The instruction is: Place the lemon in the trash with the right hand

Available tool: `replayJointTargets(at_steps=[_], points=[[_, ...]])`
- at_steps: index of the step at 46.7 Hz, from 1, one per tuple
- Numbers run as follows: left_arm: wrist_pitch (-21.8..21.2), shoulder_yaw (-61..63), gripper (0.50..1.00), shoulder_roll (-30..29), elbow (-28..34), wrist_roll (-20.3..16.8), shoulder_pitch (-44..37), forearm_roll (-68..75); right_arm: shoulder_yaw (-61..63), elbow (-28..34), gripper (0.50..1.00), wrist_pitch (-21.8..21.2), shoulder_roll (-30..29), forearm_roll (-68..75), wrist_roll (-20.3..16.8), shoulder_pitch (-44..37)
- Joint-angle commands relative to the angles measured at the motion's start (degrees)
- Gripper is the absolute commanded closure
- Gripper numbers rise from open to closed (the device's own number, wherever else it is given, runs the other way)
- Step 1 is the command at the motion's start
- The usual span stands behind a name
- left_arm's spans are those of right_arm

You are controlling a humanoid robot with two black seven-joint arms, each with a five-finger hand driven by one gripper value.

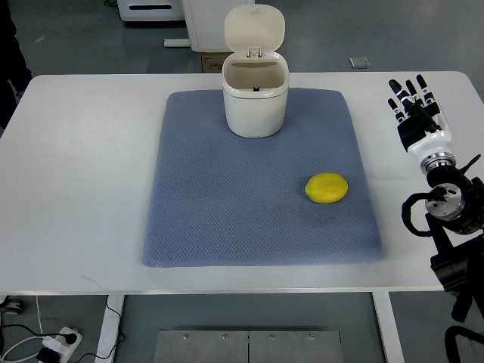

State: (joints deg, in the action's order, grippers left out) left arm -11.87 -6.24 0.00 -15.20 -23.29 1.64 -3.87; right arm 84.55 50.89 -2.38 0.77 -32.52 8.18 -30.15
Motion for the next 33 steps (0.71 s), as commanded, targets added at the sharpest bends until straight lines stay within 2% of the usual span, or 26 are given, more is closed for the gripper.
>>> replayJointTargets(at_steps=[1,33], points=[[-0.1,0.0,0.5,0.0,0.0,0.0,0.0,0.0,0.0,0.0,0.5,0.0,-0.2,0.0,0.0,0.0],[0.2,0.1,0.5,0.0,0.0,0.0,-0.3,0.0,-0.1,-0.1,0.5,-0.2,1.2,0.0,0.2,-0.7]])
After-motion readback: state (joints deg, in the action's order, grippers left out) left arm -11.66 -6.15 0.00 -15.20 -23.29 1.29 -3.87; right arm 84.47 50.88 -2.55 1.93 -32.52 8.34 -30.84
